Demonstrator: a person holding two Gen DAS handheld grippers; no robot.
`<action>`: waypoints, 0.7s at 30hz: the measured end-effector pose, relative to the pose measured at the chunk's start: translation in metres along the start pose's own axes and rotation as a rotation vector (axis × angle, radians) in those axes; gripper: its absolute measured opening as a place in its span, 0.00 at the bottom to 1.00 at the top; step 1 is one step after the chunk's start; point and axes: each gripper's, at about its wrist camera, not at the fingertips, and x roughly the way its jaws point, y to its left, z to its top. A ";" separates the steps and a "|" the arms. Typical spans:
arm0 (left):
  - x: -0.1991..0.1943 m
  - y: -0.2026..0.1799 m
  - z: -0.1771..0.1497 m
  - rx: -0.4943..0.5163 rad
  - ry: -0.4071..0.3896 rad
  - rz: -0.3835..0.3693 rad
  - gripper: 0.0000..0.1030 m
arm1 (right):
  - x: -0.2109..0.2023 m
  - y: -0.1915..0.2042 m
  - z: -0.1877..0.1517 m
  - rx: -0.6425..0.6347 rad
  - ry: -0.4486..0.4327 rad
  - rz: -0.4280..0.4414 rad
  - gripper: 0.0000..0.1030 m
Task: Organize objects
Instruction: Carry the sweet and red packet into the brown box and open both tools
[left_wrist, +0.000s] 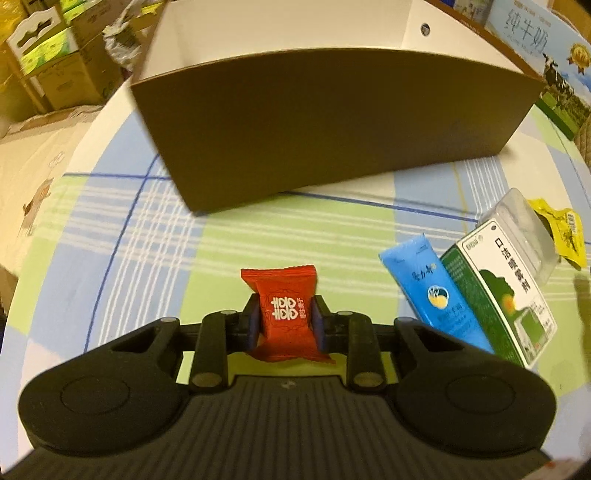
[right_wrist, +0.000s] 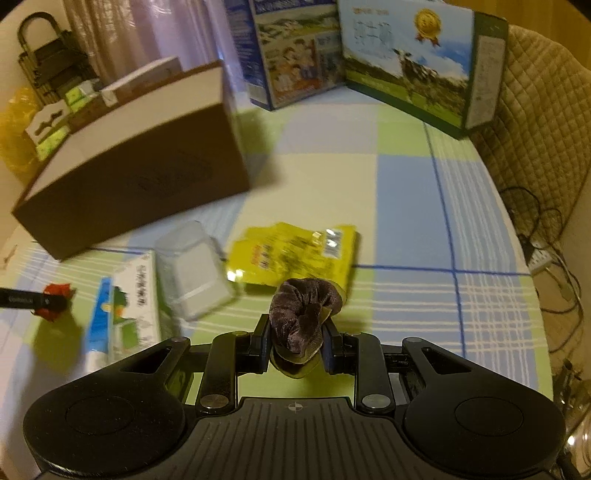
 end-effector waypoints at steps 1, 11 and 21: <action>-0.005 0.002 -0.003 -0.010 -0.004 -0.003 0.22 | -0.002 0.003 0.002 -0.006 -0.004 0.014 0.23; -0.067 0.011 0.009 -0.036 -0.105 -0.050 0.22 | -0.018 0.039 0.034 -0.062 -0.074 0.174 0.23; -0.105 0.010 0.049 -0.029 -0.224 -0.073 0.22 | -0.018 0.075 0.080 -0.162 -0.138 0.286 0.23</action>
